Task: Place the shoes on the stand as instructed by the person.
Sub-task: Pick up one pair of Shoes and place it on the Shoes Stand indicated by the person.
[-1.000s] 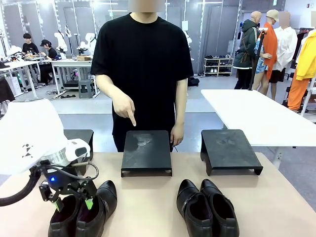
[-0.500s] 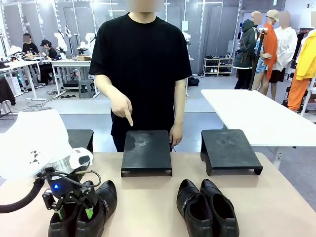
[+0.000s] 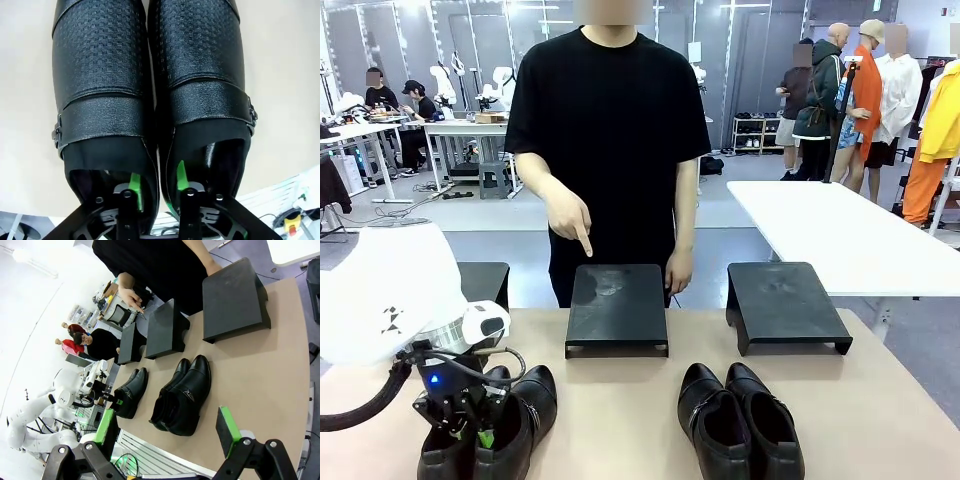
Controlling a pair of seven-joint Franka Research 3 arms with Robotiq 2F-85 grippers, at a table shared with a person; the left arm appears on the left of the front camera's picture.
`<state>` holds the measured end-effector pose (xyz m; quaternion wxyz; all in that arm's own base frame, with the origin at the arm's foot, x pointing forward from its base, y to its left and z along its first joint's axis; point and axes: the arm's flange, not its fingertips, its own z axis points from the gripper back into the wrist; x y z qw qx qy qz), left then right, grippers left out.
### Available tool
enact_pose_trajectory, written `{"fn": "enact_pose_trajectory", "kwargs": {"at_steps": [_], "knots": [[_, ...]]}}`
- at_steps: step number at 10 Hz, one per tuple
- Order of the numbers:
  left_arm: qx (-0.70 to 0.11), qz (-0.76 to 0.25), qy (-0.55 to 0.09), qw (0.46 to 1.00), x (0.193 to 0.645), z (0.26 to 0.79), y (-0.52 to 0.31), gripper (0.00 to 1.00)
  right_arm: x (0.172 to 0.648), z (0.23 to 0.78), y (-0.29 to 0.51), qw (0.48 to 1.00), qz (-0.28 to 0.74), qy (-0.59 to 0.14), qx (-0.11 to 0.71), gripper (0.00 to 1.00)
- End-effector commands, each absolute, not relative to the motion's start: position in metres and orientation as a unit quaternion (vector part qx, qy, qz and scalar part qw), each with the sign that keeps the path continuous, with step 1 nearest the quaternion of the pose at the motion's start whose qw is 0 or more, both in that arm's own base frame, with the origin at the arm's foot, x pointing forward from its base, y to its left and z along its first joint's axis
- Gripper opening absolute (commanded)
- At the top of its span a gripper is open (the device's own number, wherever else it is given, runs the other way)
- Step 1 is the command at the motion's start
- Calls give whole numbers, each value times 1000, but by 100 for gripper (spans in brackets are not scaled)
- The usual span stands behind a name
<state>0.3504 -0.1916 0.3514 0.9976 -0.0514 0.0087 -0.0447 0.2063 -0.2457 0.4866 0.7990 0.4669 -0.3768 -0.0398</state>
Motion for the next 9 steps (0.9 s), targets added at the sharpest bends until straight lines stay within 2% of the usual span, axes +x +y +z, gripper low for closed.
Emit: {"fn": "enact_pose_trajectory", "kwargs": {"at_steps": [1, 4, 9], "knots": [[-38, -58, 7, 998, 320, 332, -174, 0, 206, 486, -247, 795, -32, -386, 467, 100], [-39, -58, 2, 998, 324, 339, -175, 0, 206, 486, -247, 795, -32, -386, 467, 100], [-63, -19, -32, 997, 336, 471, -182, 0, 206, 486, -247, 795, -32, -386, 467, 100]]}}
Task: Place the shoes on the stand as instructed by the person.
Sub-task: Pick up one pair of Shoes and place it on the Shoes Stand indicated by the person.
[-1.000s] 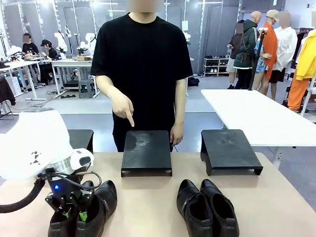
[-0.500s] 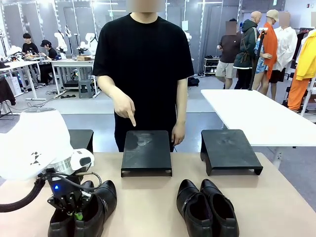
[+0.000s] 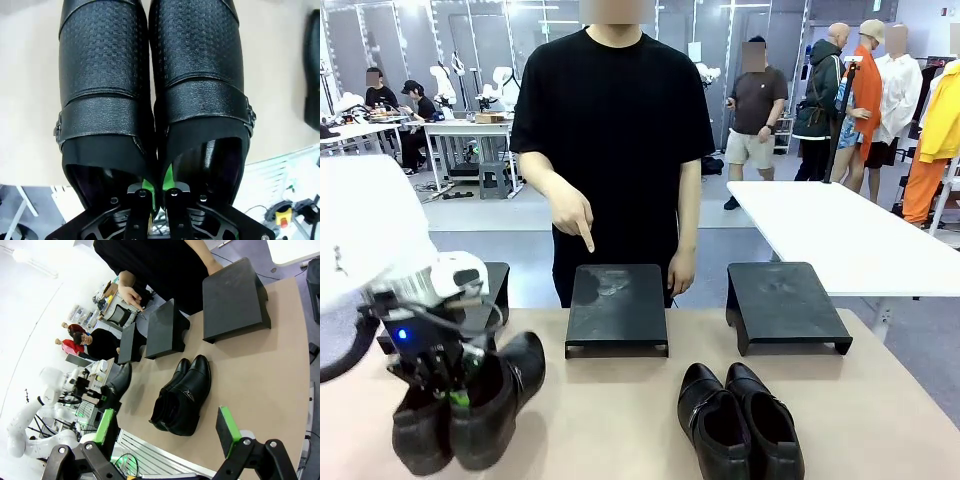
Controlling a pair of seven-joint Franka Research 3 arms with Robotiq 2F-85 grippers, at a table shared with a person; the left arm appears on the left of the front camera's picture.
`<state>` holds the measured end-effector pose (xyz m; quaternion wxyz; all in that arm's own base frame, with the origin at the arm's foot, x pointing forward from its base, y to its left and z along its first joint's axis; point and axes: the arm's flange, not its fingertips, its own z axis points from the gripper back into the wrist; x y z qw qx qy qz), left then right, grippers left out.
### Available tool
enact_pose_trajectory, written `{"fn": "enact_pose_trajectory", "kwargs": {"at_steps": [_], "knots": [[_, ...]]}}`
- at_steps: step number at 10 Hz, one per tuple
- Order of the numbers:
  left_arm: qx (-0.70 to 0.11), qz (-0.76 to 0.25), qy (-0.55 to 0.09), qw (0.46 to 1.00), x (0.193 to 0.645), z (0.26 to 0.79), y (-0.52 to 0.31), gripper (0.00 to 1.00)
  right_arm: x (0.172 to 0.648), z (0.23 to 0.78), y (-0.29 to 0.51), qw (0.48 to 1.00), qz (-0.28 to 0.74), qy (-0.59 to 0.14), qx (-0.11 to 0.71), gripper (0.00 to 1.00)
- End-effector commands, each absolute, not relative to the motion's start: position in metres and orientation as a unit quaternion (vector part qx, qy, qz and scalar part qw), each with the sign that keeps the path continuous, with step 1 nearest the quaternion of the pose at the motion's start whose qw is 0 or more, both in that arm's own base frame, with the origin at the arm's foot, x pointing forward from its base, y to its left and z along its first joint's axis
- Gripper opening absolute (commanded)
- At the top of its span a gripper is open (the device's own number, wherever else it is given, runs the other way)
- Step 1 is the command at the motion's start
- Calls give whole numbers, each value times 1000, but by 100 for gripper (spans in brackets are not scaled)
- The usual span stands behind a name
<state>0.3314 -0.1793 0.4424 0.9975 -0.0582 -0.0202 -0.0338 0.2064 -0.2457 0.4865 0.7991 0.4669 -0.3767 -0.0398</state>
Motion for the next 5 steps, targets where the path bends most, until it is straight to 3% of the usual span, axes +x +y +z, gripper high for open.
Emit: {"fn": "enact_pose_trajectory", "kwargs": {"at_steps": [1, 5], "knots": [[-67, -19, -48, 996, 338, 490, -184, 0, 206, 486, -247, 795, -32, -386, 467, 100], [-81, -86, -67, 991, 331, 511, -183, 0, 206, 486, -247, 795, -32, -386, 467, 100]]}}
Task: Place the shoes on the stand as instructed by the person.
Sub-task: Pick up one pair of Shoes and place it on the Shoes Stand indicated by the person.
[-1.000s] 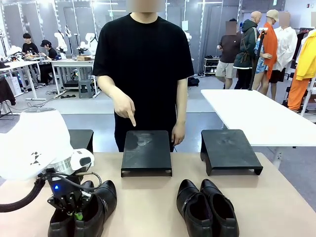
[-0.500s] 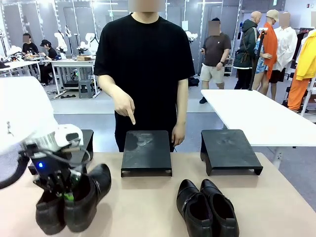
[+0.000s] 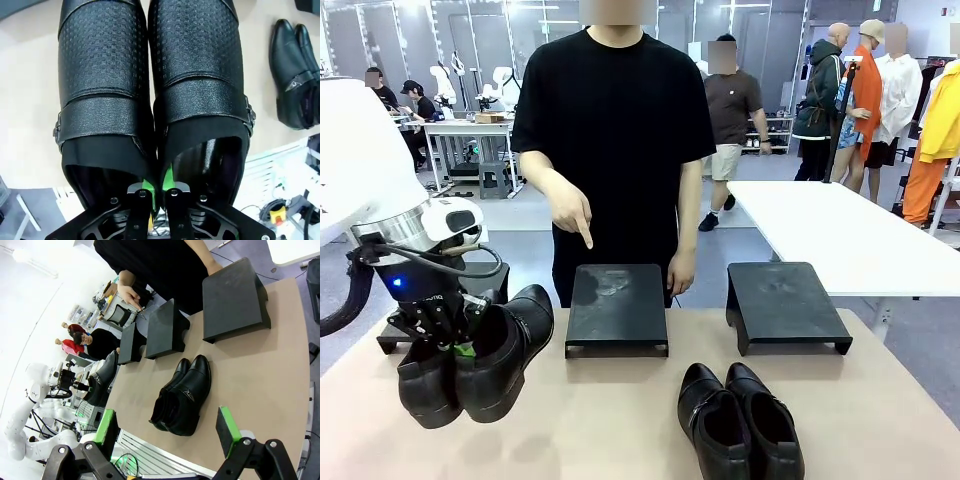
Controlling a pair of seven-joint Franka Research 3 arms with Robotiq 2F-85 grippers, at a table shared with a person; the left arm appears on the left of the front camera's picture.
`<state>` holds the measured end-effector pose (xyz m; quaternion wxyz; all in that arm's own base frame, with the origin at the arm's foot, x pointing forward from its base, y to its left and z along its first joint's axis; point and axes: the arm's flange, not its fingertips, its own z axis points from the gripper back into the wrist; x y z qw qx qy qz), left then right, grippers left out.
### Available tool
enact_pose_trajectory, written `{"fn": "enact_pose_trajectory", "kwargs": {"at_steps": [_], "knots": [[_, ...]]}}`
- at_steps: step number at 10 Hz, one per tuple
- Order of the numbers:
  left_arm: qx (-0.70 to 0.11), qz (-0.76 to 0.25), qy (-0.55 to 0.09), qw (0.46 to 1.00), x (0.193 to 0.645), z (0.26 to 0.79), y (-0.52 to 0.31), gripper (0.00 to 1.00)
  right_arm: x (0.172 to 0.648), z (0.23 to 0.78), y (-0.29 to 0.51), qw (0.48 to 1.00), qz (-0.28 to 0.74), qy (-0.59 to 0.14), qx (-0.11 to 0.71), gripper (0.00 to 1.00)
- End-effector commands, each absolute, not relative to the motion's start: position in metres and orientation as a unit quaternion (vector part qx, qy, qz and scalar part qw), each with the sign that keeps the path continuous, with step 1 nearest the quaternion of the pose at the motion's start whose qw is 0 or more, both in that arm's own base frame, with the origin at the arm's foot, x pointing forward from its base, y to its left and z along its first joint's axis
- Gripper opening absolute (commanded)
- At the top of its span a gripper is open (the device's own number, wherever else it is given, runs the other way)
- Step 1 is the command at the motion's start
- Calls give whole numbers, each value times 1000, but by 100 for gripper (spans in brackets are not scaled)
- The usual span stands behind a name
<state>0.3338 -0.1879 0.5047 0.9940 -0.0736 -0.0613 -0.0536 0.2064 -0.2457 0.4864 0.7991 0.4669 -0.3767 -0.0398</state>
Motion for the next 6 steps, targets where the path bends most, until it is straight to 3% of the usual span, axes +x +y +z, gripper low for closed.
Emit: {"fn": "enact_pose_trajectory", "kwargs": {"at_steps": [1, 5, 6], "knots": [[-74, -39, -61, 995, 334, 505, -187, 0, 206, 486, -247, 795, -32, -386, 467, 100], [-74, -39, -61, 995, 334, 505, -187, 0, 206, 486, -247, 795, -32, -386, 467, 100], [-71, -49, -54, 995, 334, 498, -186, 7, 206, 486, -247, 795, -32, -386, 467, 100]]}}
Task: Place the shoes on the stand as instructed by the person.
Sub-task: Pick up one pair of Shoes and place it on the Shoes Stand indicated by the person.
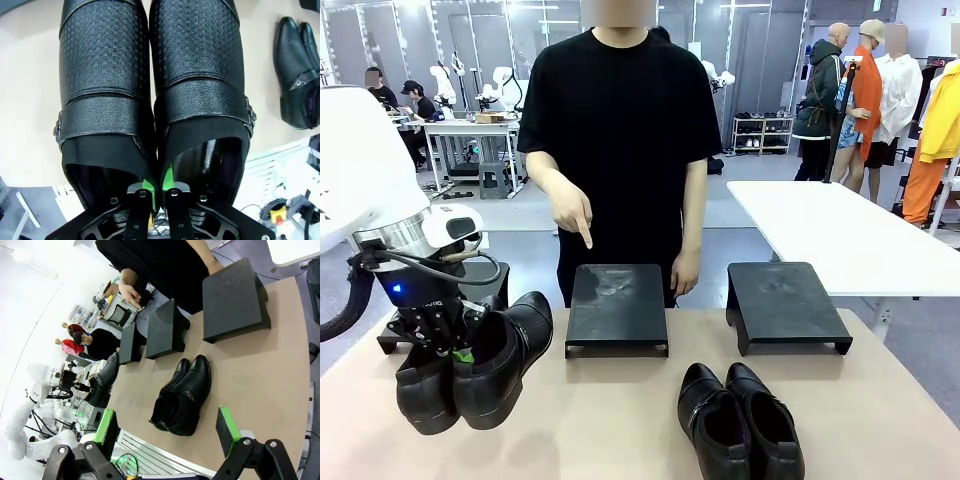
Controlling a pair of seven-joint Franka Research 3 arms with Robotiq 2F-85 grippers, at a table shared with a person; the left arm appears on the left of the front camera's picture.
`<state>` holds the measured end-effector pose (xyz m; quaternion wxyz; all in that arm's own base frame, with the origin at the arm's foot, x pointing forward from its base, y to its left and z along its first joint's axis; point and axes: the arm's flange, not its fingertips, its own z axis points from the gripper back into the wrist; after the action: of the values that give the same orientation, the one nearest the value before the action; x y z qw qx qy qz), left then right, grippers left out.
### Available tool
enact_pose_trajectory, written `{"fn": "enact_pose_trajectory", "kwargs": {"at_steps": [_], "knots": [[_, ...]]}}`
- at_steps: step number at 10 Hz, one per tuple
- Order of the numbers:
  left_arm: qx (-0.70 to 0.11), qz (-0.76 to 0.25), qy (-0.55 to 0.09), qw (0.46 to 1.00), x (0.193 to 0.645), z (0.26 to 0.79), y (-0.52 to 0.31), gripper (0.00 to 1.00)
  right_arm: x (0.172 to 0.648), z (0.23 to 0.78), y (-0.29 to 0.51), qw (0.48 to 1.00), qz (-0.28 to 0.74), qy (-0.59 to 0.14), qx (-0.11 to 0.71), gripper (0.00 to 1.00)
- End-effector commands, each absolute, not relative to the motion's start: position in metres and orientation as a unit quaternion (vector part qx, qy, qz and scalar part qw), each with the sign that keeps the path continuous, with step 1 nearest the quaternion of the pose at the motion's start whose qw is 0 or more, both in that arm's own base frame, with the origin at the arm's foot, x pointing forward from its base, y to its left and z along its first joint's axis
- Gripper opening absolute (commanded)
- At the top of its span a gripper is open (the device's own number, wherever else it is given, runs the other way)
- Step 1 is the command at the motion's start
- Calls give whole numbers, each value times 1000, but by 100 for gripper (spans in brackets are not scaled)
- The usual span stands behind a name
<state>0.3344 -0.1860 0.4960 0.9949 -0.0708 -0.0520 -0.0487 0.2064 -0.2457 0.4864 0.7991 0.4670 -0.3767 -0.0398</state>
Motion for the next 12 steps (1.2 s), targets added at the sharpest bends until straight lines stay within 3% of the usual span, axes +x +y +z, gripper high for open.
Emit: {"fn": "enact_pose_trajectory", "kwargs": {"at_steps": [1, 6, 12], "knots": [[-101, -53, -95, 989, 337, 510, -191, 7, 206, 486, -247, 795, -32, -386, 467, 100], [-107, -50, -134, 984, 424, 539, -256, 7, 206, 486, -247, 795, -32, -386, 467, 100], [-71, -54, -168, 982, 530, 521, -344, 7, 206, 486, -247, 795, -32, -386, 467, 100]]}}
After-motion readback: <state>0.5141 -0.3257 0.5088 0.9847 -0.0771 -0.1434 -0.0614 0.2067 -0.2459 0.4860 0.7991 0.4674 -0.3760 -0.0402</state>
